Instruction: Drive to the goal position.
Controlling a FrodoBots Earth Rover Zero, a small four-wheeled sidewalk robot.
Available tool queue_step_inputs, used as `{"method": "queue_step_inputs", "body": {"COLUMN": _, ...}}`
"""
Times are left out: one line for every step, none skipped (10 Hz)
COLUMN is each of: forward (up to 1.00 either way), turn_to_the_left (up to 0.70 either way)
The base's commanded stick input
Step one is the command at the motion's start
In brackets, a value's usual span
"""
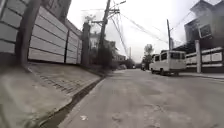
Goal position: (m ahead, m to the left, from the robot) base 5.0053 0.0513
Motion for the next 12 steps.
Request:
{"method": "queue_step_inputs", "body": {"forward": 0.70, "turn_to_the_left": 0.00}}
{"method": "queue_step_inputs", "body": {"forward": 0.70, "turn_to_the_left": 0.00}}
{"method": "queue_step_inputs", "body": {"forward": 0.70, "turn_to_the_left": 0.00}}
{"method": "queue_step_inputs", "body": {"forward": 0.70, "turn_to_the_left": 0.00}}
{"method": "queue_step_inputs", "body": {"forward": 0.70, "turn_to_the_left": 0.00}}
{"method": "queue_step_inputs", "body": {"forward": 0.70, "turn_to_the_left": 0.00}}
{"method": "queue_step_inputs", "body": {"forward": 0.70, "turn_to_the_left": 0.00}}
{"method": "queue_step_inputs", "body": {"forward": 0.70, "turn_to_the_left": 0.00}}
{"method": "queue_step_inputs", "body": {"forward": 0.70, "turn_to_the_left": 0.00}}
{"method": "queue_step_inputs", "body": {"forward": 0.70, "turn_to_the_left": 0.00}}
{"method": "queue_step_inputs", "body": {"forward": 0.70, "turn_to_the_left": 0.00}}
{"method": "queue_step_inputs", "body": {"forward": 0.70, "turn_to_the_left": 0.00}}
